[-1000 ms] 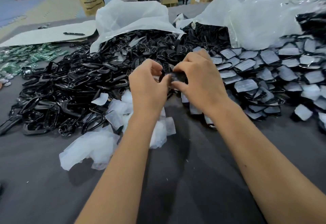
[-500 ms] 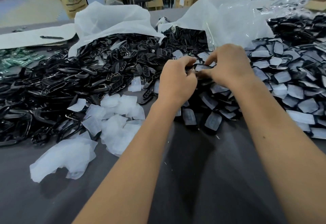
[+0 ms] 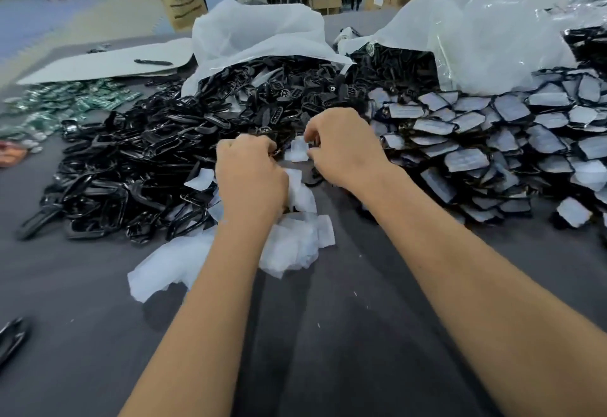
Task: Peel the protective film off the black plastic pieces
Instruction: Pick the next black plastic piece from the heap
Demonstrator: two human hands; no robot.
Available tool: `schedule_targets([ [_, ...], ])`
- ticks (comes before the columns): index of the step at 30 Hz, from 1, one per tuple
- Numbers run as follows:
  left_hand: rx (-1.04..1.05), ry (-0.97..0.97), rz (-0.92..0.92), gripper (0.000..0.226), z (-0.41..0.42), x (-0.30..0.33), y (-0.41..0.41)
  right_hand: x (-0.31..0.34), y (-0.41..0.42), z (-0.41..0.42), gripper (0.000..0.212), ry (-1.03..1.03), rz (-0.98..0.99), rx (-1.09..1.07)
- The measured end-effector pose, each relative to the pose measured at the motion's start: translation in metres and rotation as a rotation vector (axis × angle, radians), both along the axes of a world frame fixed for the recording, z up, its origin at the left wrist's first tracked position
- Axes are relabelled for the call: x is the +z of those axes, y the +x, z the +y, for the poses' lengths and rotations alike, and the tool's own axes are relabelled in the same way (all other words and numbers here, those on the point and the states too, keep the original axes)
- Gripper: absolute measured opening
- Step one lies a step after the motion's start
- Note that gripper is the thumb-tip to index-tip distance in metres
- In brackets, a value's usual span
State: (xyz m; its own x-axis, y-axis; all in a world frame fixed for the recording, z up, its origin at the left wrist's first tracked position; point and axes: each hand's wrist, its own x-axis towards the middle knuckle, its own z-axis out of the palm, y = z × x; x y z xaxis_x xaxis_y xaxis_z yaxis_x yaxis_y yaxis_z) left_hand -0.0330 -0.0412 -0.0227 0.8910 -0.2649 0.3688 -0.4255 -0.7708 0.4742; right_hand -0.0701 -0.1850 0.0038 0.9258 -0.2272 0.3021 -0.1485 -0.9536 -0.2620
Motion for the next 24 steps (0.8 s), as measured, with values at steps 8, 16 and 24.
schedule_targets([
  [8,0.038,0.059,-0.007,0.015,0.031,-0.012,0.015,-0.016,0.027,0.024,0.03,-0.083,0.14,0.014],
  [16,0.083,0.141,-0.029,0.03,0.027,-0.017,0.026,0.006,0.008,0.018,0.036,-0.081,0.435,0.027],
  [24,0.075,0.185,0.023,0.018,0.021,-0.013,0.032,0.006,0.007,0.012,0.012,-0.042,0.38,0.051],
])
